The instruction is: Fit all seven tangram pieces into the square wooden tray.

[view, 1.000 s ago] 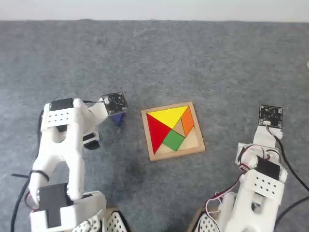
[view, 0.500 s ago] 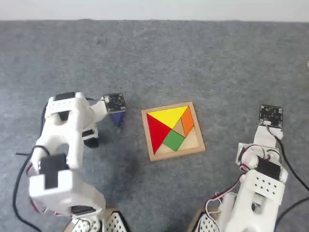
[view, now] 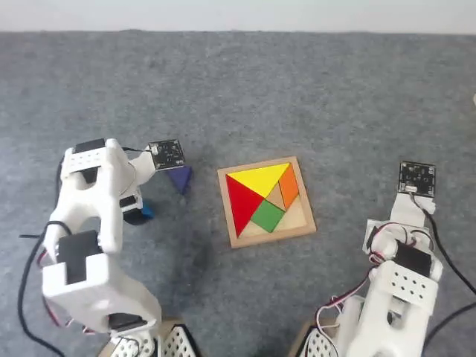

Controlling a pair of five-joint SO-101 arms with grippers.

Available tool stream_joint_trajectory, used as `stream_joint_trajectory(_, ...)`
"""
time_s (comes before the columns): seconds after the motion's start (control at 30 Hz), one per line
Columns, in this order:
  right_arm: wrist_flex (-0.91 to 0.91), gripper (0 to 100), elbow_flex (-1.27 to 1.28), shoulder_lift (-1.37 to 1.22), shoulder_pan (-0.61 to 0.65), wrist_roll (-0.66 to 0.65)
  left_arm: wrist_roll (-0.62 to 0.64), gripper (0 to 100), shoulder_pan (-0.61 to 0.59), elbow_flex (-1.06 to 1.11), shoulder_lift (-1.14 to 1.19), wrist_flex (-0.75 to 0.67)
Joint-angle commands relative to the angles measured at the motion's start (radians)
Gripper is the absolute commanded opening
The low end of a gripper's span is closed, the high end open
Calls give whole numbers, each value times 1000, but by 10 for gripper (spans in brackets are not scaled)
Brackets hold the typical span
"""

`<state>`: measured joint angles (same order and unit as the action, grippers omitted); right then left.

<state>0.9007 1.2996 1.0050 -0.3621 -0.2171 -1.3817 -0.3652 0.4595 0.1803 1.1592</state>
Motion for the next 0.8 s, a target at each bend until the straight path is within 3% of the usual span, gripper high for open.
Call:
stream_joint_trajectory(0.0, -12, 35, -6, -1, 8, -11, -25, 214, 21, -35, -5, -11)
stream_joint_trajectory(0.37, -12, 35, -6, -2, 8, -11, -25, 262, 64, -25, 58, -95)
stream_joint_trajectory(0.77, -12, 35, -6, -2, 10, -11, -104, 261, -60, -97, 107, -9)
